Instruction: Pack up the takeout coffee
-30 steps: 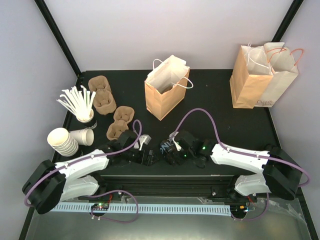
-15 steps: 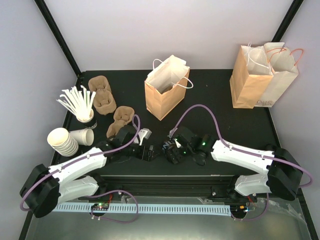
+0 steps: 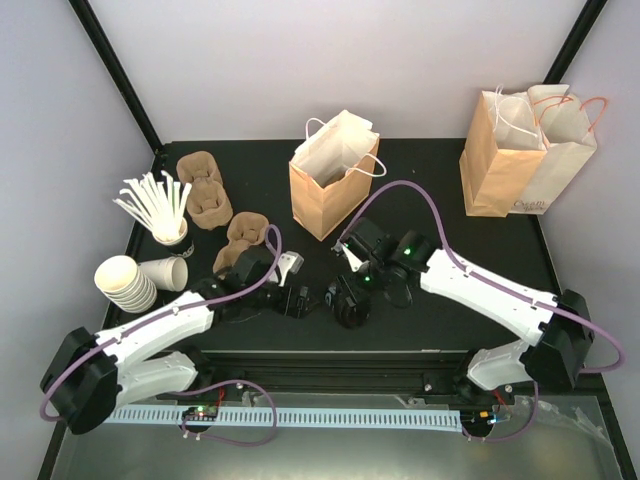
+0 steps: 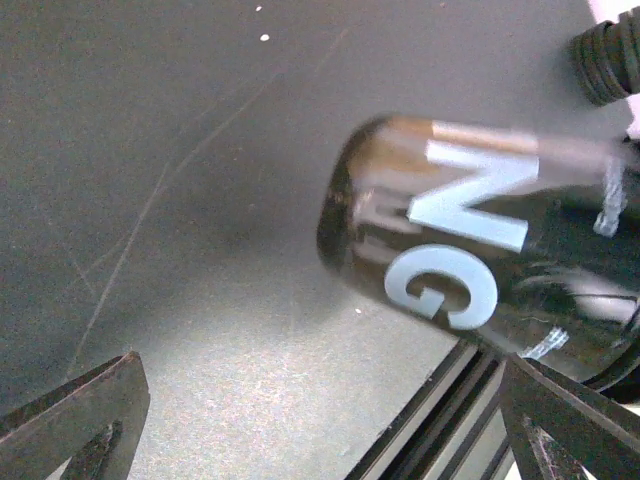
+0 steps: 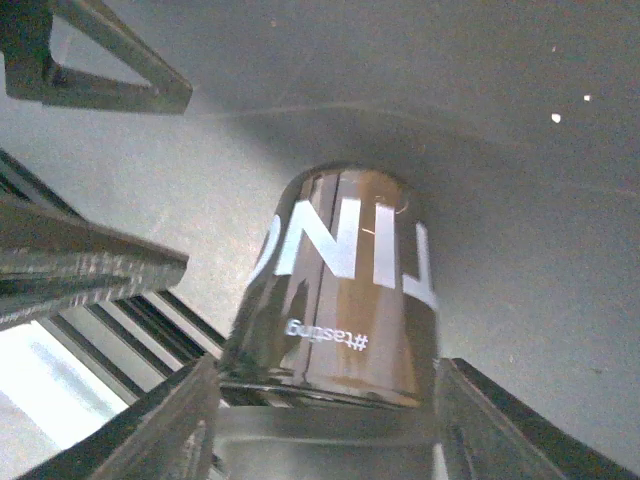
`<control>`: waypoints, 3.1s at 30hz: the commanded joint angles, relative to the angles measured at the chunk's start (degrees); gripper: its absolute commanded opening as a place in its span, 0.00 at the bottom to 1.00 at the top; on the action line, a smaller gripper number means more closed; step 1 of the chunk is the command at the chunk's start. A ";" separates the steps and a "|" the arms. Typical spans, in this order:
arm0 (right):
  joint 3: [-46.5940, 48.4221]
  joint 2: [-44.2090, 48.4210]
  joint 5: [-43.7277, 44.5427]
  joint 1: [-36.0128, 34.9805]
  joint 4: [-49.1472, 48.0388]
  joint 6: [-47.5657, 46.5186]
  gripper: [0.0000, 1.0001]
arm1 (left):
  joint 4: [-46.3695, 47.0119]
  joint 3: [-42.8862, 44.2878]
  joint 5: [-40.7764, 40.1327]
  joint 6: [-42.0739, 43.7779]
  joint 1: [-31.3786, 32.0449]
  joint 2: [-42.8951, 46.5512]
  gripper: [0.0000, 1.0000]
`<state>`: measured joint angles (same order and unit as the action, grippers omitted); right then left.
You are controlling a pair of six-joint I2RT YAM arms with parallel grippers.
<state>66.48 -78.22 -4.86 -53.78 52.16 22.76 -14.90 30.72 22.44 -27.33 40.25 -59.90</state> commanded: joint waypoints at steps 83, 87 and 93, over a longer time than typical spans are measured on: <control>-29.28 10.73 -14.74 11.74 -19.63 12.49 0.80 | 13.89 3.27 -37.55 9.97 39.41 -18.11 0.39; -29.02 13.54 -12.04 13.71 -17.81 12.68 0.77 | 13.91 3.74 -38.27 10.00 39.36 -17.90 0.18; -25.08 17.44 -5.49 14.76 -10.56 11.16 0.75 | 8.33 7.87 -37.28 8.09 38.41 -17.80 0.01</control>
<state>37.98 -63.26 -16.16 -39.44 36.29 34.85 -2.55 33.80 -13.96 -17.76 79.40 -77.43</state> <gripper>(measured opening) 0.751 0.038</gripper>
